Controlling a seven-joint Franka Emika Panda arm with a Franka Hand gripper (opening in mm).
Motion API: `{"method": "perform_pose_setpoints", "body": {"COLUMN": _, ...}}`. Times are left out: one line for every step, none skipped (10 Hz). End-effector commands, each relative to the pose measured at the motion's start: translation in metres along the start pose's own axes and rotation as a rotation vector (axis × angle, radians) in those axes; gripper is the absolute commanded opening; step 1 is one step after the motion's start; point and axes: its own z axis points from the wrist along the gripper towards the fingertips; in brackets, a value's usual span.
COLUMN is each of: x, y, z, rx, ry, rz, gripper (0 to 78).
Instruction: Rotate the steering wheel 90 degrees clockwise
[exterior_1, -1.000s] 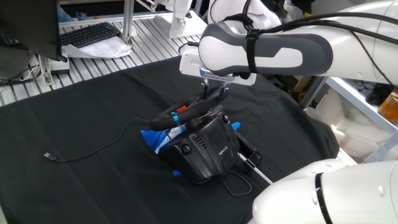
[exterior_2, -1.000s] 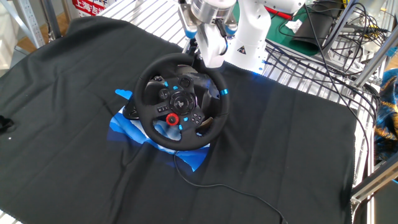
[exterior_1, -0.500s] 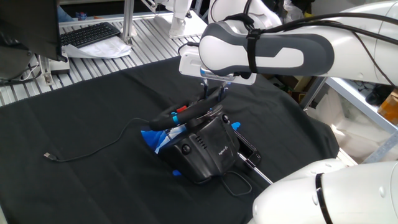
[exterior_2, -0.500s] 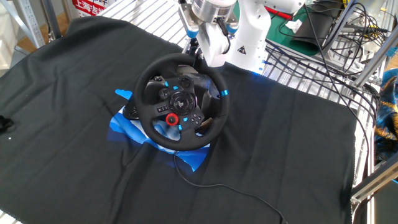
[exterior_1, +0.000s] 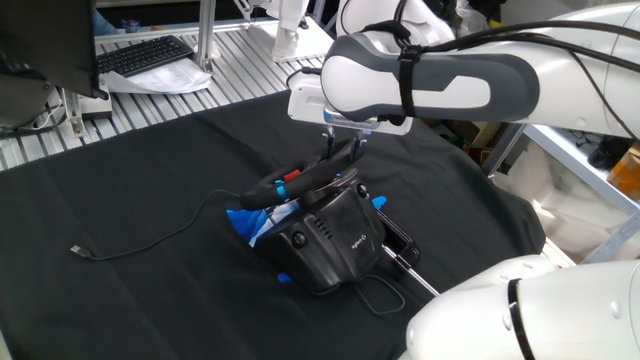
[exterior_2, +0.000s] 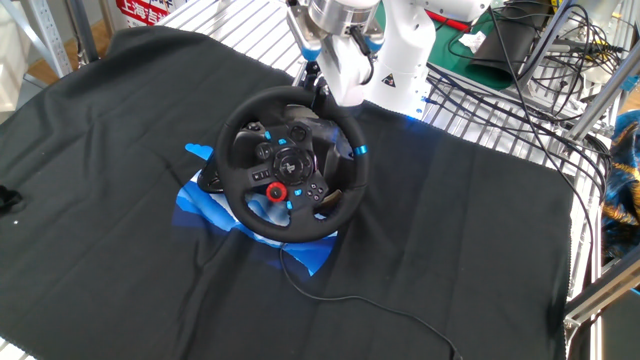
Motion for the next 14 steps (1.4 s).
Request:
{"method": "perform_pose_setpoints", "body": {"x": 0.0258, "y": 0.0045, "z": 0.0406, "rx": -0.001, "ry": 0.048, "rz": -0.256, "gripper": 1.5}}
{"method": "perform_pose_setpoints", "body": {"x": 0.0258, "y": 0.0045, "z": 0.0406, "rx": 0.000, "ry": 0.050, "rz": -0.224, "gripper": 1.5}}
{"method": "perform_pose_setpoints", "body": {"x": 0.0258, "y": 0.0045, "z": 0.0406, "rx": 0.000, "ry": 0.049, "rz": -0.181, "gripper": 1.5}}
{"method": "perform_pose_setpoints", "body": {"x": 0.0258, "y": 0.0045, "z": 0.0406, "rx": 0.001, "ry": 0.049, "rz": -0.154, "gripper": 1.5}}
{"method": "perform_pose_setpoints", "body": {"x": 0.0258, "y": 0.0045, "z": 0.0406, "rx": -0.002, "ry": 0.052, "rz": -0.135, "gripper": 1.5}}
{"method": "perform_pose_setpoints", "body": {"x": 0.0258, "y": 0.0045, "z": 0.0406, "rx": -0.003, "ry": 0.054, "rz": -0.128, "gripper": 1.5}}
{"method": "perform_pose_setpoints", "body": {"x": 0.0258, "y": 0.0045, "z": 0.0406, "rx": -0.003, "ry": 0.055, "rz": -0.128, "gripper": 1.5}}
{"method": "perform_pose_setpoints", "body": {"x": 0.0258, "y": 0.0045, "z": 0.0406, "rx": -0.003, "ry": 0.054, "rz": -0.143, "gripper": 1.5}}
{"method": "perform_pose_setpoints", "body": {"x": 0.0258, "y": 0.0045, "z": 0.0406, "rx": -0.005, "ry": 0.055, "rz": -0.154, "gripper": 1.5}}
{"method": "perform_pose_setpoints", "body": {"x": 0.0258, "y": 0.0045, "z": 0.0406, "rx": -0.006, "ry": 0.056, "rz": -0.164, "gripper": 1.5}}
{"method": "perform_pose_setpoints", "body": {"x": 0.0258, "y": 0.0045, "z": 0.0406, "rx": -0.014, "ry": 0.061, "rz": -0.174, "gripper": 1.5}}
{"method": "perform_pose_setpoints", "body": {"x": 0.0258, "y": 0.0045, "z": 0.0406, "rx": -0.015, "ry": 0.061, "rz": -0.172, "gripper": 1.5}}
{"method": "perform_pose_setpoints", "body": {"x": 0.0258, "y": 0.0045, "z": 0.0406, "rx": -0.025, "ry": 0.067, "rz": -0.170, "gripper": 1.5}}
{"method": "perform_pose_setpoints", "body": {"x": 0.0258, "y": 0.0045, "z": 0.0406, "rx": -0.042, "ry": 0.077, "rz": -0.172, "gripper": 1.5}}
